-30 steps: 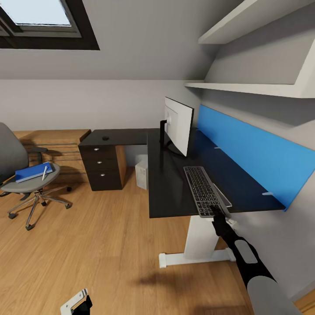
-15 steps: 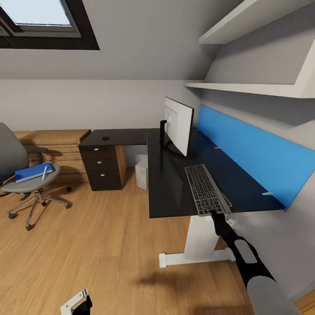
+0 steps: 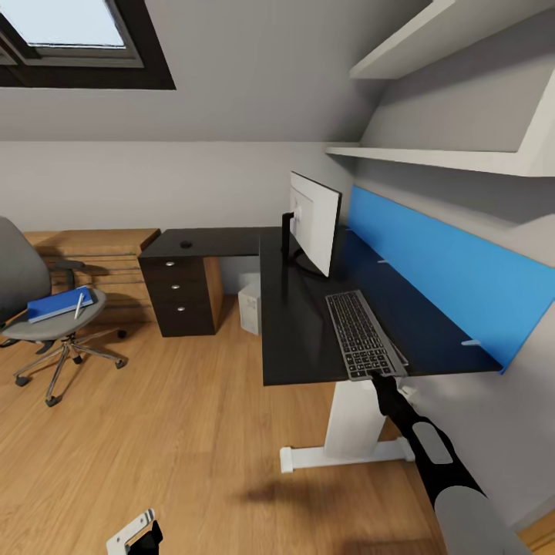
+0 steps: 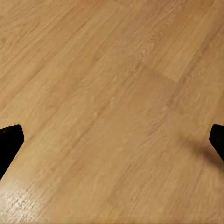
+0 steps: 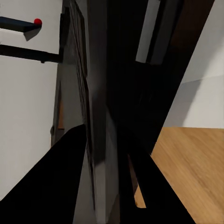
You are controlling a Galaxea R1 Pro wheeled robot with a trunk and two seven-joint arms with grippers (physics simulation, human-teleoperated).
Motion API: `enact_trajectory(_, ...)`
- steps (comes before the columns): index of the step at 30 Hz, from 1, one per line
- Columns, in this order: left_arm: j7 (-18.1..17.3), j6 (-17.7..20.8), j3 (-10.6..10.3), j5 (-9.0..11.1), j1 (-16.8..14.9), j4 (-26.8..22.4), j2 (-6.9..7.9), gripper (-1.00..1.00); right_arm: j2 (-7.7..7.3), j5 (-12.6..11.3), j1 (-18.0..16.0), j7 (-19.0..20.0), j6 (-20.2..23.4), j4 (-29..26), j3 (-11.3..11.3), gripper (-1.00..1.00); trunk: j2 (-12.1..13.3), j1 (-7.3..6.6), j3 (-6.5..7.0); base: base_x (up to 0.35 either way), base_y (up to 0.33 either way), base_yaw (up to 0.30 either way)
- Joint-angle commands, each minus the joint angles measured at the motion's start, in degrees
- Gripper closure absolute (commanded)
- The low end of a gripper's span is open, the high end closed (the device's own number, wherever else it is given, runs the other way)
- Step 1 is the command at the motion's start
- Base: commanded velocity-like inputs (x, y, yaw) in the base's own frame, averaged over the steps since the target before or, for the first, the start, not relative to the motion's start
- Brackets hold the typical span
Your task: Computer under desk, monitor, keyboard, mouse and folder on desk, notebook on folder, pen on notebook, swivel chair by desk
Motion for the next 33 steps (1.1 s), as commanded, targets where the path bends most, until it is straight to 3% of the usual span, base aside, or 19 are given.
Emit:
enact_trajectory(1,0.33,-0.39,-0.49,0.61,-0.05,-0.03,0.1,-1.0,0.03,-0.44,-0.05,0.11,0.53,0.02,-0.26,1.0,0.39,-0.23,0.13,0.0,0.0,0.0)
enact_trajectory(15,0.11,-0.44,-0.59,0.65,-0.05,0.24,0.01,-1.0,0.04,-0.45,-0.05,0.17,0.86,-0.06,-0.3,1.0,1.19,-0.67,0.49,-0.01,0.0,0.0)
enact_trajectory(24,0.15,-0.45,-0.7,0.71,-0.05,0.3,0.01,-1.0,0.0,-0.52,-0.05,0.76,0.97,-0.46,-0.28,1.0,1.19,-0.67,0.49,-0.302,0.0,0.0)
enact_trajectory(33,0.18,-0.44,-0.77,0.73,-0.05,0.32,0.01,-1.0,0.06,-0.53,-0.05,5.75,1.05,-0.56,-0.29,1.0,1.19,-0.67,0.49,-0.338,0.0,0.0)
